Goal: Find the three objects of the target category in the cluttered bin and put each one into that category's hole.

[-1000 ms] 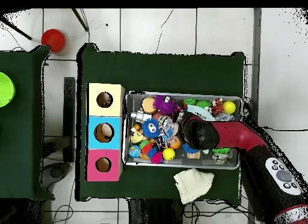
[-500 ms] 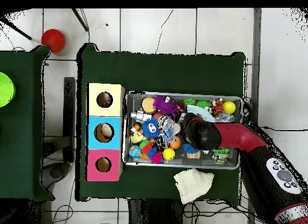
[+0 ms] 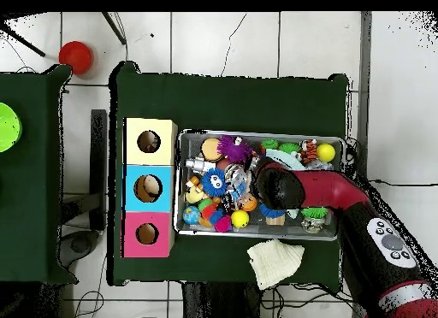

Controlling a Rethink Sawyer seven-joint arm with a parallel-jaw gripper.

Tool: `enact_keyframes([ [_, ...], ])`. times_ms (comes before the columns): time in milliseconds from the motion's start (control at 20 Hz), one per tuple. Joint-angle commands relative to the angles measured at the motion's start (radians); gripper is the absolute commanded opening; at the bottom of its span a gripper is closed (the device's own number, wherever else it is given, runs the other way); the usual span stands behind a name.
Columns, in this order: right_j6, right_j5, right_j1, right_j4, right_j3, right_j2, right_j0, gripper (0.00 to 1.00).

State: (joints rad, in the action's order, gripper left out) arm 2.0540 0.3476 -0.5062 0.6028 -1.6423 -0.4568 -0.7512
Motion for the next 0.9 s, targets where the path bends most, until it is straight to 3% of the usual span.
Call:
enact_keyframes([
  [50, 0.071, -0.053, 0.037, 0.001, 0.070, 0.049, 0.021, 1.00],
  [450, 0.064, -0.101, 0.108, 0.020, 0.109, 0.061, 0.037, 1.00],
  [600, 0.002, -0.029, 0.077, -0.004, 0.088, 0.025, -0.013, 1.00],
  [750, -0.033, 0.091, -0.031, -0.034, 0.021, 0.042, -0.031, 1.00],
  [900, -0.047, 0.169, -0.055, -0.050, 0.028, 0.069, -0.037, 1.00],
])
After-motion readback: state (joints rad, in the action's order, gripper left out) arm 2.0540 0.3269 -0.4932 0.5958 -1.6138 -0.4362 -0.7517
